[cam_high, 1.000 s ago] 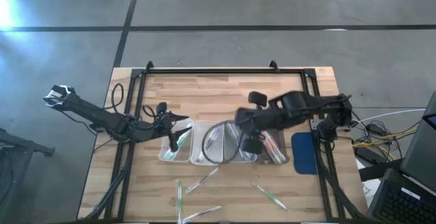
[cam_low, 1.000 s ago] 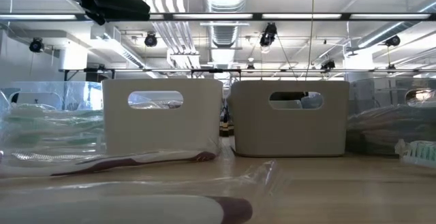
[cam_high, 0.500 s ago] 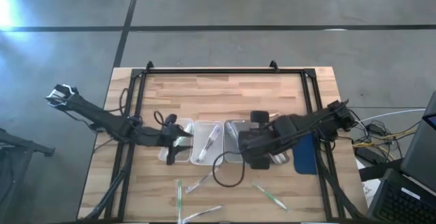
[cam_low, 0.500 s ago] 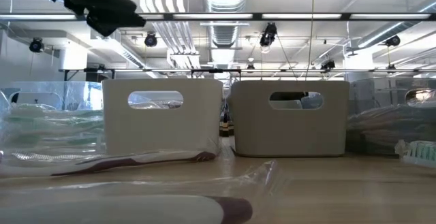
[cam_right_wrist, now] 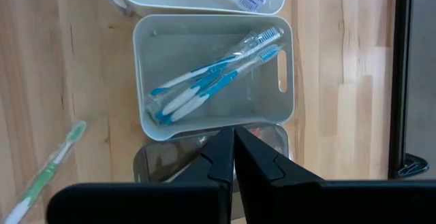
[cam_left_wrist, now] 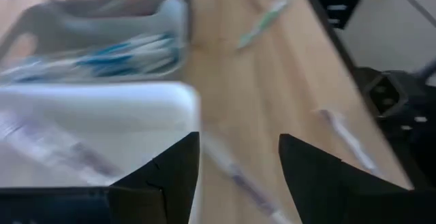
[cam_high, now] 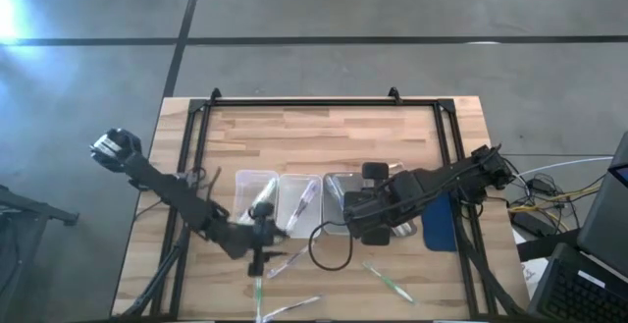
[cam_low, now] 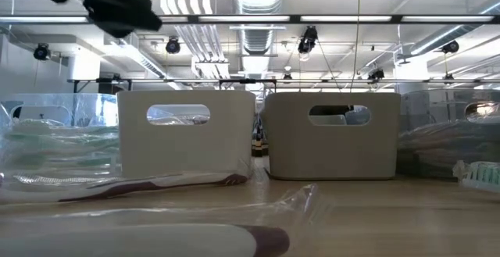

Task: Pick & Place Toothbrushes
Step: Put the purple toothbrush into the white bin

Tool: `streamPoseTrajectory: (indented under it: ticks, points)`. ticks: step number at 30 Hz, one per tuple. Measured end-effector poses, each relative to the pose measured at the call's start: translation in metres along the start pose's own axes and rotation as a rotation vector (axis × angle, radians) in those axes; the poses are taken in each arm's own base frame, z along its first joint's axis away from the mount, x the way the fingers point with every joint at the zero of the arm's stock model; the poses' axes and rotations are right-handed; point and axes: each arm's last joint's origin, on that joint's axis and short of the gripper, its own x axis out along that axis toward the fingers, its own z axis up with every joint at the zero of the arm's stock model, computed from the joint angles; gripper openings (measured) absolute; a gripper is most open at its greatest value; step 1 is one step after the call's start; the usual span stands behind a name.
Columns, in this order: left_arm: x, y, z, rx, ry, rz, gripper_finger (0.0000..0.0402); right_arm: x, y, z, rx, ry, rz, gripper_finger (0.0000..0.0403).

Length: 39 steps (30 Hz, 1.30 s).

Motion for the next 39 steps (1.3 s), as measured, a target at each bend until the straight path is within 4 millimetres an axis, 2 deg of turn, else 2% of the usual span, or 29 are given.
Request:
streamPoseTrajectory:
  ticks: [7,13,16,24,39]
  points:
    - [0.020,-0.041,0.004,0.180,0.102,-0.040,0.0206,-0.003,-0.001,-0.001,0.016,-0.010,0.007,0.0008]
    - [0.040,-0.060,-0.001,0.382,0.165,-0.092,0.0206,-0.012,-0.006,-0.005,0.041,-0.032,0.017,0.0008]
    - [0.046,-0.066,-0.001,0.412,0.179,-0.130,0.0206,-0.016,-0.009,-0.007,0.062,-0.042,0.022,0.0008]
    - [0.052,-0.074,0.015,0.069,0.160,-0.110,0.0206,-0.021,-0.012,-0.009,0.074,-0.053,0.026,0.0008]
    - [0.071,-0.087,-0.008,-0.209,0.319,-0.193,0.0206,-0.020,-0.012,-0.010,0.072,-0.048,0.024,0.0008]
